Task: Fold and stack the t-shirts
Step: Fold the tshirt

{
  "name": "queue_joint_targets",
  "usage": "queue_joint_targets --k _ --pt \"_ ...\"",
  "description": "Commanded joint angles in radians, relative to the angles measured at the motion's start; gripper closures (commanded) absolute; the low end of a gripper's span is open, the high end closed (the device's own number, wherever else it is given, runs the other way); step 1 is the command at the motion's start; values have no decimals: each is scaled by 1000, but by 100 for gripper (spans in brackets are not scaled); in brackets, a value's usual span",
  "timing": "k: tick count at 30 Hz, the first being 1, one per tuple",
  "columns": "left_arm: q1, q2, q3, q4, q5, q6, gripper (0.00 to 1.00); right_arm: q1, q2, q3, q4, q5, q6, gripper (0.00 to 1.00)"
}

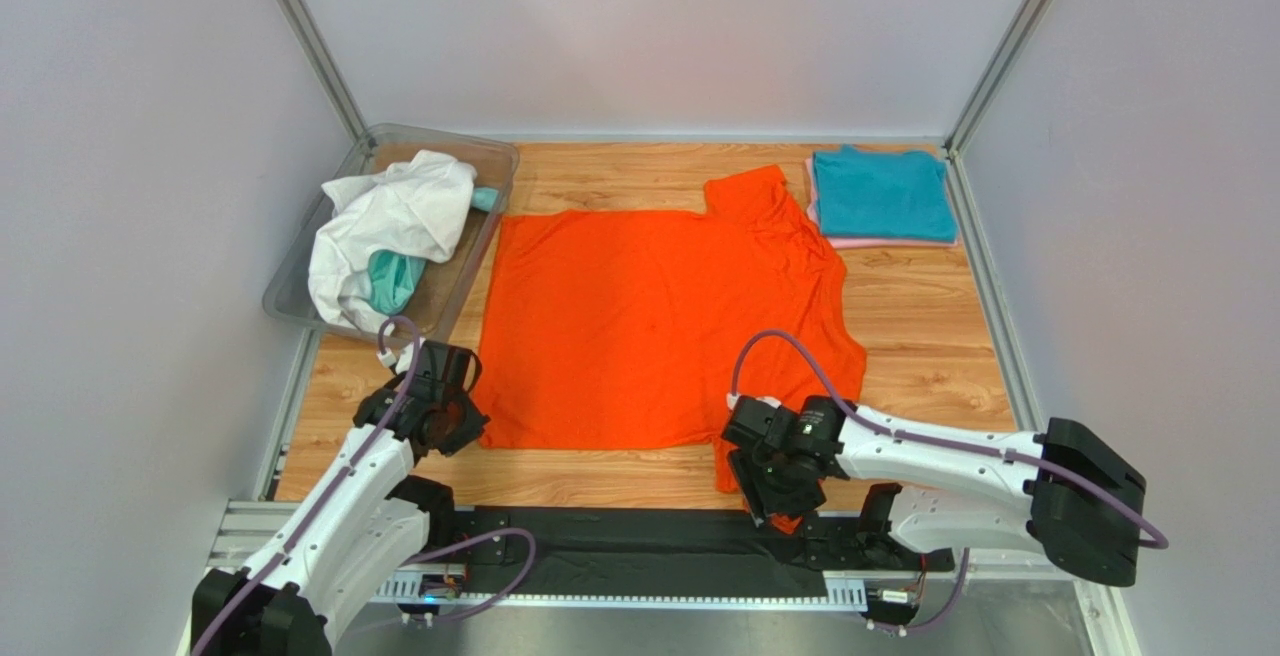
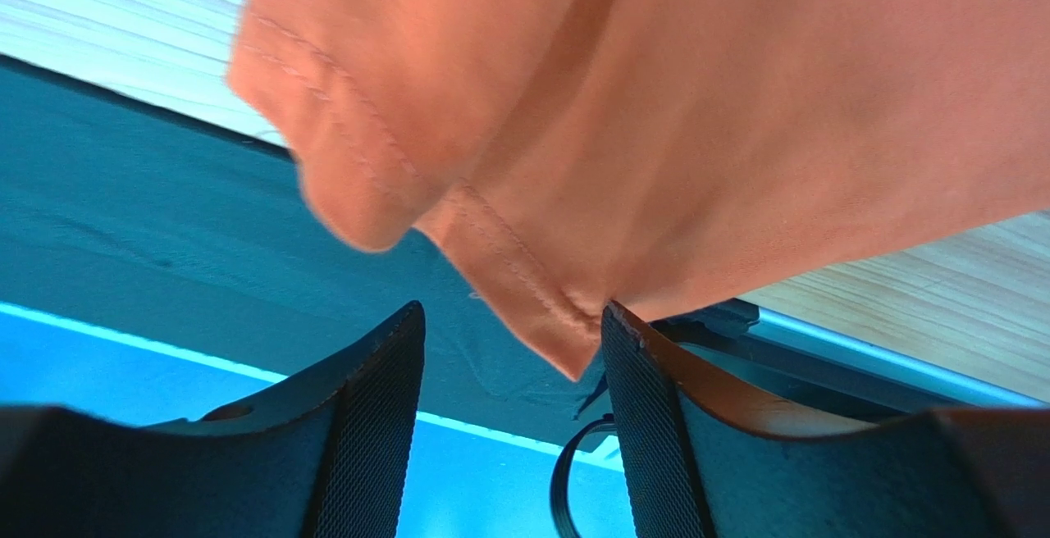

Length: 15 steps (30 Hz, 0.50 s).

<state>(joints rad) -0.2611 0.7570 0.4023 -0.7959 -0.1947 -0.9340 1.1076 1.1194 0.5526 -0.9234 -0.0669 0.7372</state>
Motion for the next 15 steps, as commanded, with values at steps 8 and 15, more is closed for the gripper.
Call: queue_joint_targets --k 8,15 --pt "5 -5 23 -19 9 -5 100 6 49 -10 15 38 44 73" --pt "5 -48 38 -16 18 9 100 -5 16 67 -63 154 74 91"
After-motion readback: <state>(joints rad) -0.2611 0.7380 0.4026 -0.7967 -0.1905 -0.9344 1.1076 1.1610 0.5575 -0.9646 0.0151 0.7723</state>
